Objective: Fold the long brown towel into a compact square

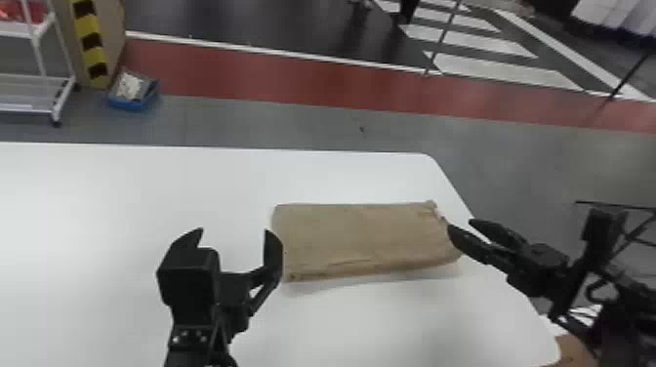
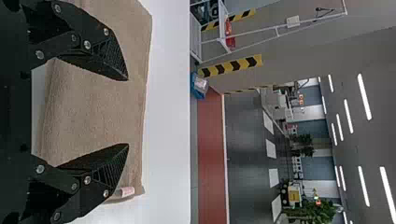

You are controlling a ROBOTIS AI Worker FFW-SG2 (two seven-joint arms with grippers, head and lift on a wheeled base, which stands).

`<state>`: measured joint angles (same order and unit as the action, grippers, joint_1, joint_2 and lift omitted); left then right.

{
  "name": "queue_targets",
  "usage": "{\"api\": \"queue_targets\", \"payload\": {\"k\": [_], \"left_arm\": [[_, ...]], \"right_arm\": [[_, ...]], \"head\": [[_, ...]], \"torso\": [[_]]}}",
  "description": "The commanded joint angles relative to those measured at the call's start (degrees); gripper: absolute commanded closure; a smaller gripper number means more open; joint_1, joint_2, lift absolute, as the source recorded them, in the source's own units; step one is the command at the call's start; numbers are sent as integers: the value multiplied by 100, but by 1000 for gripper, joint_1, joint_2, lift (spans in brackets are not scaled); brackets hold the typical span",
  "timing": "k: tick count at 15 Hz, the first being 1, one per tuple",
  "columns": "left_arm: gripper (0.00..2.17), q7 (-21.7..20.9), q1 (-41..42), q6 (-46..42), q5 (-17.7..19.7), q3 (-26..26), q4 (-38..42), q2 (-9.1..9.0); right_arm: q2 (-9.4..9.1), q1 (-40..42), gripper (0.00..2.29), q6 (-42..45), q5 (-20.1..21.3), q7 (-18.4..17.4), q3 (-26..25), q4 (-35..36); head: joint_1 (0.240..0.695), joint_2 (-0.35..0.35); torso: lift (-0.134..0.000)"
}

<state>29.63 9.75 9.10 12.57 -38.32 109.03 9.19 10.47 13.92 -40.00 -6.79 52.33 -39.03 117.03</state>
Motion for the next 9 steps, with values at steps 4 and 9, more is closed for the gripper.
{"api": "queue_targets", "payload": {"k": [4,9], "left_arm": [[124,114,-562,-580,-44,-624,-1296,-357],[154,17,-1037,299,-53,-694,-2087,-717]], "right_arm": [[-10,154,451,523,134,243,-211,-304],[-89,251,451,857,81,322,-220,-436]], "head": [[695,-350],[695,-350]], "torso": [[-125],[-125]]}}
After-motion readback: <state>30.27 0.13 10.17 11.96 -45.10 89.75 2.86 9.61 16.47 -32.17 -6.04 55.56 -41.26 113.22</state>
